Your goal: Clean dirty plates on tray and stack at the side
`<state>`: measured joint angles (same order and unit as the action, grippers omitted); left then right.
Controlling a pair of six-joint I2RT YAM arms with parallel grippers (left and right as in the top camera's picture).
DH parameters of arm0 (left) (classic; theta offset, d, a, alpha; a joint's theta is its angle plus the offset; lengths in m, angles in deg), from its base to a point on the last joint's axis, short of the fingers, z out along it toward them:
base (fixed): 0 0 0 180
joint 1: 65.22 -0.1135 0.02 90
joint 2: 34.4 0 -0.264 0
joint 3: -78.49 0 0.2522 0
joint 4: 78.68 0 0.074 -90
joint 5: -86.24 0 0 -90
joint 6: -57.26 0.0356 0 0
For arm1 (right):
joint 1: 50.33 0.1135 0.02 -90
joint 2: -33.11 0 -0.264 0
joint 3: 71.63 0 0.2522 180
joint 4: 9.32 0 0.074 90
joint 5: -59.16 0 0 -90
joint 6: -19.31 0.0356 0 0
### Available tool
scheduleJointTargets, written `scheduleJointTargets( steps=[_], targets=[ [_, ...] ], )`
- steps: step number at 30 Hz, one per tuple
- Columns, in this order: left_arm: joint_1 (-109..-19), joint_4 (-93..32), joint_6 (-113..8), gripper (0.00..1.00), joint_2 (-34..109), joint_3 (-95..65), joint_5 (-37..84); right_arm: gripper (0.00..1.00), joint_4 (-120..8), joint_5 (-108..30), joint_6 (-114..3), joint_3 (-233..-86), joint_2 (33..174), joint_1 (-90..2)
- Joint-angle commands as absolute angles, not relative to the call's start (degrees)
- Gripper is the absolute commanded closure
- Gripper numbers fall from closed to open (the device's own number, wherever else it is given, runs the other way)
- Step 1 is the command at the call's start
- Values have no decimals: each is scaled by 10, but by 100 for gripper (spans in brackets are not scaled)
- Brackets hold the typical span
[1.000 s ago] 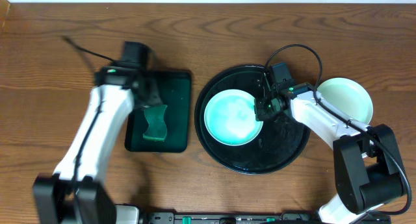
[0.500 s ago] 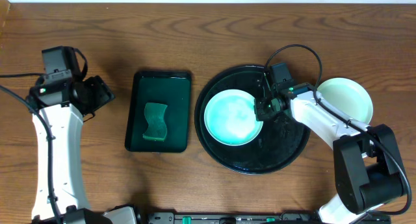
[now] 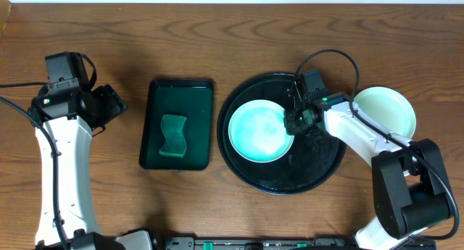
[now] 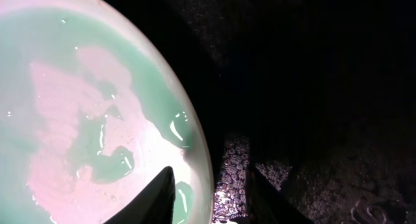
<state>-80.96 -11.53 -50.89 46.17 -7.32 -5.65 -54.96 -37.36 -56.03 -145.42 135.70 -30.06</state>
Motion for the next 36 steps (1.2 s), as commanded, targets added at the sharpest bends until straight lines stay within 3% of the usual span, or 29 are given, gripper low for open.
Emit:
scheduleJointTargets(
  steps=[1,11,31,34,36],
  targets=[
    [-812,-114,-510,20,460,-82,-61,67,-549,-362,-561,-1452,1350,-296],
    [-812,-114,-510,20,460,-82,-61,69,-534,-362,-561,-1443,1351,-295],
    [-812,-114,-510,20,460,-82,-61,91,-511,-375,-548,-1438,1373,-295],
    [-812,-114,-510,20,460,-82,-61,81,-510,-376,-548,-1438,1373,-295],
    [-812,-114,-510,20,460,-82,-61,80,-510,-377,-548,-1438,1372,-295]
  ],
)
